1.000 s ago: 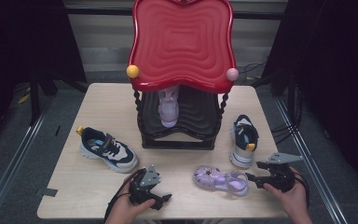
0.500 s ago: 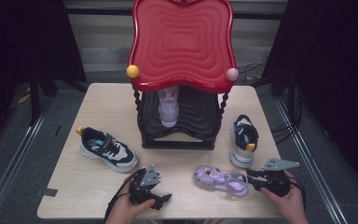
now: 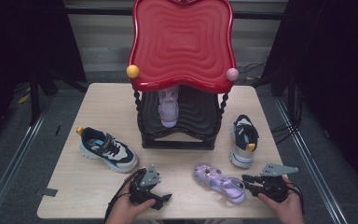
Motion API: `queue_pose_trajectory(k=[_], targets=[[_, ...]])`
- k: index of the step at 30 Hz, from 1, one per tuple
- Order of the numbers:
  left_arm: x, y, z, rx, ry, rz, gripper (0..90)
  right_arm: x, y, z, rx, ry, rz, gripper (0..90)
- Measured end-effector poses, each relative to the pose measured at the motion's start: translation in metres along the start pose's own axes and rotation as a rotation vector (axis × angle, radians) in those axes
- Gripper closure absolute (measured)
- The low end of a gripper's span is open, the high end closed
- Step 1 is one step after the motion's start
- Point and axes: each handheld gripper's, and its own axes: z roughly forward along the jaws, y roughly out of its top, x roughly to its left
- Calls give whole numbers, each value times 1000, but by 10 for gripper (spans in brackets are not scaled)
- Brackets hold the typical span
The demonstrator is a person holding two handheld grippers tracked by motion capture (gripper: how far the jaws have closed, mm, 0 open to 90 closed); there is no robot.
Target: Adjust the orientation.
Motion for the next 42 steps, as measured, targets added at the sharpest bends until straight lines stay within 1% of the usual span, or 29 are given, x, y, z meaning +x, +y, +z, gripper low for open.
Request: queue_pose_trajectory(k=[2,3,5,6,7,8,9,10,13,14,15,16,17,18,19,21,23,24,25,27,31,32,33,34,38,40,42], targets=[[0,0,0,-2,0,1,146,0,0,0,13,-27,3,659],[0,0,0,-1,0,1,146,-1,0,-1,11,-29,18,652],[0,0,0,-1,0,1,146,-3,1,-4,-9,-40,38,645],[0,0,0,-1,0,1,146,-3,1,-4,-9,-40,38,645],[0,0,0,-1,0,0,146,-6,3,-8,-25,-58,50,641],[0,0,0,-1,0,0,145,-6,4,-11,-33,-62,53,633],[0,0,0,-2,0,1,146,-7,6,-13,-53,-54,61,641],[0,0,0,-2,0,1,146,-7,8,-16,-62,-54,58,621],[0,0,0,-1,0,1,146,-7,15,-22,-90,-38,67,619],[0,0,0,-2,0,1,146,-6,17,-24,-95,-32,56,620],[0,0,0,-1,0,1,146,-6,17,-24,-95,-32,56,620],[0,0,0,-1,0,1,146,-4,21,-25,-87,-30,25,622],[0,0,0,-1,0,1,146,-2,22,-25,-84,-28,19,620],[0,0,0,-1,0,1,146,-2,22,-25,-84,-28,19,620],[0,0,0,-2,0,1,146,-2,25,-26,-90,-20,21,585],[0,0,0,-2,0,1,146,-2,27,-27,-115,5,45,584],[0,0,0,-1,1,1,145,-2,29,-28,-116,13,47,586],[0,0,0,-1,1,1,146,-1,33,-26,-102,32,26,593],[0,0,0,-1,1,1,146,0,34,-25,-95,40,13,595],[0,0,0,0,1,1,146,4,36,-19,-69,60,-1,601],[0,0,0,-1,1,1,146,11,38,-5,-19,75,-27,616],[0,0,0,-1,1,1,146,11,38,-5,-19,75,-27,616],[0,0,0,-1,1,1,146,12,39,2,-9,75,-30,619],[0,0,0,-1,1,1,146,12,39,2,-9,75,-30,619],[0,0,0,1,1,0,145,10,38,11,3,47,-24,620],[0,0,0,0,1,0,146,9,37,14,3,58,-23,617],[0,0,0,1,1,1,146,10,37,16,9,54,-31,638]])
